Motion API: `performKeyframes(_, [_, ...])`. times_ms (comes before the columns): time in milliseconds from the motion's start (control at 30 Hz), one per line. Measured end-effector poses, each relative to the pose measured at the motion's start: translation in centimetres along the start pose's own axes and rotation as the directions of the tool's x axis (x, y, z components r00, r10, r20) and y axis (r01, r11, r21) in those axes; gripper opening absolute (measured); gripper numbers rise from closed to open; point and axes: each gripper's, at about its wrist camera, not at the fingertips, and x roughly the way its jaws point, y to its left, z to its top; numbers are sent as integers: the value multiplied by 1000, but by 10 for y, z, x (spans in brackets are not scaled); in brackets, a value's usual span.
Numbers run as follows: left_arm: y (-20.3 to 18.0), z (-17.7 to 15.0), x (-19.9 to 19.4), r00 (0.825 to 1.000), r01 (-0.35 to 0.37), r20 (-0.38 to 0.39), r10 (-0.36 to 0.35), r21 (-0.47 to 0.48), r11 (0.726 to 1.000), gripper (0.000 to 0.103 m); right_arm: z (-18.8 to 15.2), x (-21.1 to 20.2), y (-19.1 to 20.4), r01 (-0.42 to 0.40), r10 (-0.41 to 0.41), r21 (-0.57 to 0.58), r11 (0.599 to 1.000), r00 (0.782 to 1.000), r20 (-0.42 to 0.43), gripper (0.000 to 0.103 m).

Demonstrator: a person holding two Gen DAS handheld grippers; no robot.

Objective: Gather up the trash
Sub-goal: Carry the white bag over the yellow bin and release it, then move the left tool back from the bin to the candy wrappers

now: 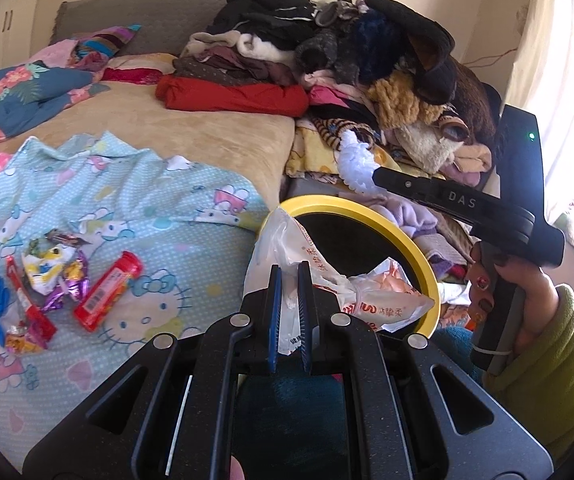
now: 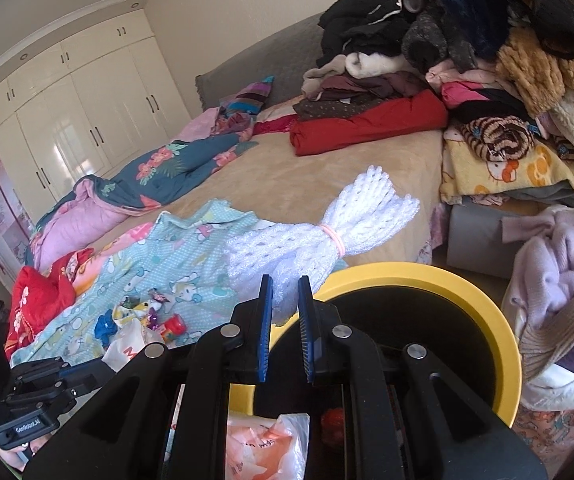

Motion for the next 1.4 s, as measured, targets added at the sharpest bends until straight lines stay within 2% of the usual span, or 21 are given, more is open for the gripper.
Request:
performKeyframes(367, [-25,-7,31,998,31,-56,-28,47,998,4,-8,8,-28,34,-31,60,998,997,-66,13])
performKeyframes(667, [-34,-14,53,994,43,-102,-37,61,997,4,-18,20,-40,34,-23,85,996,992,-127,13])
performKeyframes(767, [-34,-16,59,993,42,-108,-36,54,998,5,-21,23,-47,37,-22,114,993,991,-134,20])
performKeyframes(833, [-31,-15,61,994,45,-104,-40,39,998,8,-22,23,-52,36,-17,137,990,991,-136,31])
performKeyframes(867, [-28,-16,62,994,42,-101,-39,30,999,20,-23,23,-55,46,-26,144,988,990,-135,40])
performKeyframes(900, [-28,-16,63,994,37,-101,-34,24,999,41,-23,23,-56,51,-31,146,988,990,-134,44])
performKeyframes(933, [-25,-16,63,995,32,-96,-31,13,999,50,-23,22,-58,55,-36,146,988,991,-131,52])
performKeyframes(967, [-23,-16,62,996,30,-89,-29,5,1000,60,-23,22,-59,60,-41,147,987,991,-130,54])
performKeyframes(1033, [-18,-16,58,998,21,-66,-21,-7,1000,65,-24,22,-61,67,-48,152,986,991,-127,57])
performKeyframes(1100, [-16,-15,55,999,-10,-40,10,0,1000,88,-24,23,-60,82,-64,148,986,990,-122,63])
performKeyframes(1133, [-15,-14,52,999,-20,-27,20,1,1000,91,-24,23,-59,88,-71,142,986,990,-118,65])
performKeyframes(1267, [-12,-11,44,999,-40,8,40,-4,999,92,-24,24,-54,101,-87,131,986,990,-107,73])
performKeyframes(1400, [-8,-9,35,997,-74,39,74,-8,997,92,-23,23,-47,110,-100,112,988,990,-95,76])
